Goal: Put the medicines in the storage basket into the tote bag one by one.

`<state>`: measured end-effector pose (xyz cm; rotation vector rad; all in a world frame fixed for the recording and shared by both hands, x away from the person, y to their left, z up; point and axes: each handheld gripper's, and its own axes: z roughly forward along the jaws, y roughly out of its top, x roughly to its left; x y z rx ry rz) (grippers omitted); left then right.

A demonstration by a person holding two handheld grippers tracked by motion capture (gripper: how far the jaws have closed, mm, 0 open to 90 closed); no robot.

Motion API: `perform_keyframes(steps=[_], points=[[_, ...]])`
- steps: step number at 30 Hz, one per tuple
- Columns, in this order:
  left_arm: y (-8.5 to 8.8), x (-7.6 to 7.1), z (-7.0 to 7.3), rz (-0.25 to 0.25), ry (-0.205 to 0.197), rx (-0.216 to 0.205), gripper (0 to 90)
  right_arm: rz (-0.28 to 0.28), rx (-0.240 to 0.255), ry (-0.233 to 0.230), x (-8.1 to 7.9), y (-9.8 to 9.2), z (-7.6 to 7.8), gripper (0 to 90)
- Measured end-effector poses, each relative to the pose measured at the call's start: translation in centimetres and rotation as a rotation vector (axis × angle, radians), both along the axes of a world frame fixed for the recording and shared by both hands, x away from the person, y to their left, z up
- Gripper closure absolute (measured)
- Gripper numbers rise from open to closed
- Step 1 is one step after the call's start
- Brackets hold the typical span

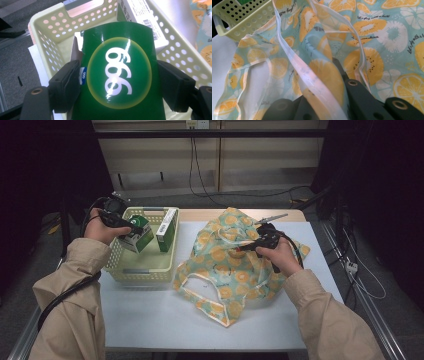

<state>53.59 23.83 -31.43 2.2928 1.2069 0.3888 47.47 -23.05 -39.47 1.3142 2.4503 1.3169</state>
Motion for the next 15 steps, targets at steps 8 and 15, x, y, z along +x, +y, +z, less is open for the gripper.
perform_keyframes(steps=[8,15], points=[[0.0,-1.0,2.1,-0.014,-0.022,-0.020,23.4,0.002,-0.002,-0.001,0.0,0.2,0.0,90.0],[-2.1,-2.4,3.9,-0.099,-0.050,-0.064,23.4,-0.010,-0.003,0.001,0.1,0.2,0.0,90.0]])
